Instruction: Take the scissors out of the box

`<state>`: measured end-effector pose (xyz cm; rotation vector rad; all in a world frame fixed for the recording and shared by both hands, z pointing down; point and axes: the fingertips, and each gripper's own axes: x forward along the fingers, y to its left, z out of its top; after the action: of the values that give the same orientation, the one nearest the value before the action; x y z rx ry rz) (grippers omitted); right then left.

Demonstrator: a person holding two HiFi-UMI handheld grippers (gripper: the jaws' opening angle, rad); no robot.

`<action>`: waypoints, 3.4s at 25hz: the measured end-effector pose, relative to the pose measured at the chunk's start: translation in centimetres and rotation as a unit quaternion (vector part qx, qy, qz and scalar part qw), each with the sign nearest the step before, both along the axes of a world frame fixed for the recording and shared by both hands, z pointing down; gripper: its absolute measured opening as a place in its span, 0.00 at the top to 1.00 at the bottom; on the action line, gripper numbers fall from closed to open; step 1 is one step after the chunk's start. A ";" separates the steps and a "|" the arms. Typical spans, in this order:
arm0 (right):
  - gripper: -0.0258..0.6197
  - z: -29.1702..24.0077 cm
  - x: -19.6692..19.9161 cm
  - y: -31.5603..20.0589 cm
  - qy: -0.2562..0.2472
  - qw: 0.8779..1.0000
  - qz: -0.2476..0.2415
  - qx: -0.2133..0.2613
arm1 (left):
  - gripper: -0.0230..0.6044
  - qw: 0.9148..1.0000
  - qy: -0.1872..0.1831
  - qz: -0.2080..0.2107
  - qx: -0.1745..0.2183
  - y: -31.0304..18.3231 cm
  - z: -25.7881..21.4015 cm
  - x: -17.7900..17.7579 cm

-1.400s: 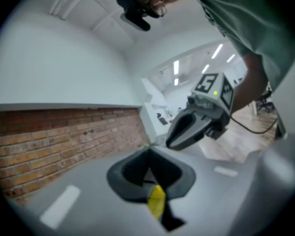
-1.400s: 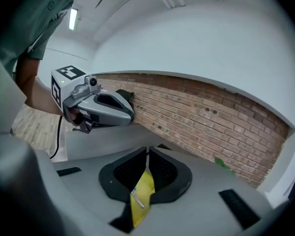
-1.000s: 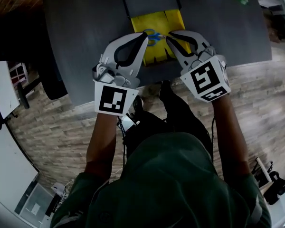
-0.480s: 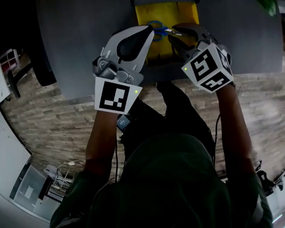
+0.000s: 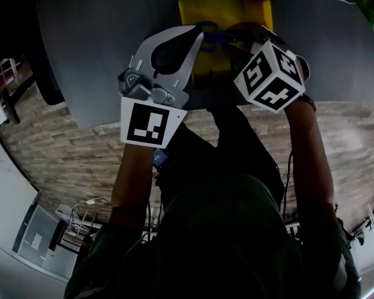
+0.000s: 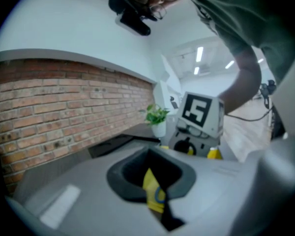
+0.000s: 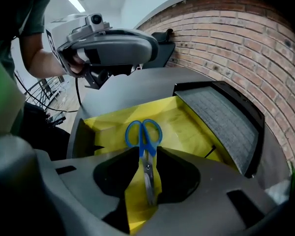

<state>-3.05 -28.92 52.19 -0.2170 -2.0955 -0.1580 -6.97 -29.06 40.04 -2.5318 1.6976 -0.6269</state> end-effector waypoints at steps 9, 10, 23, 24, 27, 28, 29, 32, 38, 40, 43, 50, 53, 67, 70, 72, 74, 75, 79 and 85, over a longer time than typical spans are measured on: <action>0.80 1.4 0.2 0.2 0.074 0.997 -0.017 0.009 | 0.96 1.000 0.002 0.001 -0.005 -0.1 0.5 -0.5; 0.80 1.4 0.2 0.3 0.082 0.996 -0.019 0.005 | 0.96 1.000 0.003 0.000 -0.005 -0.1 0.5 -0.6; 0.78 1.7 1.1 -0.1 0.147 0.988 -0.053 0.000 | 0.96 1.000 0.014 -0.008 0.003 0.6 0.3 -1.2; 0.78 1.8 1.0 0.0 0.146 0.988 -0.052 -0.005 | 0.96 1.000 0.015 -0.009 0.004 0.6 0.2 -1.2; 0.82 1.9 0.7 0.4 0.135 0.990 -0.041 -0.022 | 0.96 1.000 0.017 -0.012 0.007 0.7 0.2 -1.4; 0.84 1.9 0.6 0.5 0.131 0.990 -0.036 -0.025 | 0.96 1.000 0.018 -0.013 0.006 0.8 0.2 -1.4; 0.86 1.9 0.5 0.5 0.126 0.991 -0.033 -0.026 | 0.96 1.000 0.018 -0.014 0.006 0.8 0.2 -1.4; 0.91 1.7 0.2 0.8 0.101 0.994 -0.025 -0.025 | 0.96 1.000 0.016 -0.013 0.007 1.0 -0.2 -1.3; 0.95 0.8 0.1 1.7 0.069 0.997 -0.006 -0.024 | 0.96 1.000 0.005 -0.010 0.011 1.5 -1.4 -1.2; 0.94 0.2 -0.3 0.5 0.051 0.999 0.017 -0.002 | 0.96 1.000 0.004 -0.010 0.010 1.6 -1.5 -1.2; 0.72 0.6 -0.5 -2.0 0.050 0.996 0.064 0.022 | 0.96 1.000 0.004 -0.010 0.010 1.5 -1.4 -1.0; 0.71 2.2 -0.1 -3.5 0.098 0.989 0.105 0.023 | 0.96 1.000 0.009 -0.013 0.007 1.6 -0.7 -0.6; 0.74 2.2 -0.3 -3.1 0.117 0.989 0.087 0.006 | 0.96 1.000 0.009 -0.013 0.007 1.5 -0.7 -0.5; 0.87 0.6 0.6 -1.2 0.044 0.993 0.106 0.002 | 0.96 1.000 0.004 -0.007 0.009 1.2 -1.3 -0.1; 0.87 -0.9 0.6 -1.7 0.028 0.993 0.114 0.010 | 0.96 1.000 0.001 -0.001 0.014 1.0 -1.9 0.1; 0.87 -1.9 0.6 -1.9 0.018 0.993 0.118 0.014 | 0.96 1.000 -0.002 0.001 0.014 0.8 -2.3 0.2; 0.87 -3.0 0.6 -2.0 0.008 0.992 0.122 0.017 | 0.96 1.000 -0.004 0.004 0.016 0.6 -2.8 0.3; 0.87 -3.5 0.7 -2.1 0.003 0.992 0.125 0.017 | 0.96 1.000 -0.006 0.006 0.017 0.5 -3.1 0.4; 0.87 -5.4 0.8 -2.5 -0.017 0.990 0.136 0.019 | 0.96 1.000 -0.014 0.010 0.026 0.0 -4.5 0.5; 0.87 -8.4 1.2 -3.2 -0.043 0.986 0.156 0.030 | 0.96 0.999 -0.035 0.019 0.033 -0.5 -6.6 0.3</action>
<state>-1.83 -32.10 43.78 0.1563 -2.1771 -0.0423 -6.66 -29.56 33.45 -2.4618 1.6152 -0.6364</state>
